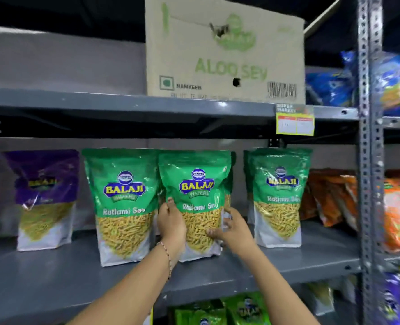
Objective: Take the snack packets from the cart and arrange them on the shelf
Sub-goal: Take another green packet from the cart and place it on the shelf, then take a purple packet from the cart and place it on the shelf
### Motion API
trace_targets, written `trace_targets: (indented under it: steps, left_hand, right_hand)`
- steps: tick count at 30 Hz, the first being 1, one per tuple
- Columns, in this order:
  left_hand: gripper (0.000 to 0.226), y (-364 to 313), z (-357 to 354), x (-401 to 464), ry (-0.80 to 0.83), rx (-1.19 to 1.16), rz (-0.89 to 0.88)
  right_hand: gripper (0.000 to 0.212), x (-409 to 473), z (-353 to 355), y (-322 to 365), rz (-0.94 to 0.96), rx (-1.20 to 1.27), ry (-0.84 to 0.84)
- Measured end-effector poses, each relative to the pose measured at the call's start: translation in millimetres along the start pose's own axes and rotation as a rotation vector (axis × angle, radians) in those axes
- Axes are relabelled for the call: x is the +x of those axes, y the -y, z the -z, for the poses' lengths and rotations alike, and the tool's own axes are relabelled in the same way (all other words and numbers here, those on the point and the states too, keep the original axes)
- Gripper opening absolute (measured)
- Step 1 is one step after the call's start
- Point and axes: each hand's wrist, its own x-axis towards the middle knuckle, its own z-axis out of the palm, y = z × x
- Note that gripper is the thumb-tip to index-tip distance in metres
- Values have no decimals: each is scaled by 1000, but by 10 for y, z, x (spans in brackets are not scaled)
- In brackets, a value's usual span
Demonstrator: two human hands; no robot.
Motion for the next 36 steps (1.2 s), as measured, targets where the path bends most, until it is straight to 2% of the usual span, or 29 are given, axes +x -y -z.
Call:
trace_targets:
  steps: [3,10,14,17,20,22,23,25,28,32,34,36]
  left_hand:
    - [49,46,-105,61,17,35,22]
    - [48,112,-180,21,69,22,17]
    - [49,103,-21,-59,161,32,140]
    - [47,12,168,-237,264,69,136]
    - [41,-153,532,-511,382,-45,170]
    - [34,-300,944,-702,429,-230,226]
    - [36,-325,1233,-767,427,-284,232]
    - [41,-325,1832,-929,350,-290,175]
    - [44,-176,2631,-1115,179,-198,140]
    - [31,355,4208,-1364,-200,72,306]
    - [19,680,5067,-1677,-324,362,379]
    - [24,959,5907,-2115,-425,640,546]
  right_hand:
    - [102,192,-9,-108,10,3,-29]
    - [86,229,-17,-164,9,11,-47]
    - [88,152,-30,-179,-3,81,-33]
    - [86,-33,-103,-76,9,87,-137]
    - [73,-303,-305,102,144,109,-371]
    - [57,-566,-563,305,299,275,-454]
    - [50,-712,-785,405,383,354,-433]
    - [39,-1056,-1288,584,522,465,-285]
    - [29,-1516,-1965,604,632,450,-17]
    - [37,-2159,-3164,283,503,365,576]
    - [31,-2498,-3664,55,413,276,844]
    - [28,-2856,-4159,-221,371,161,1090]
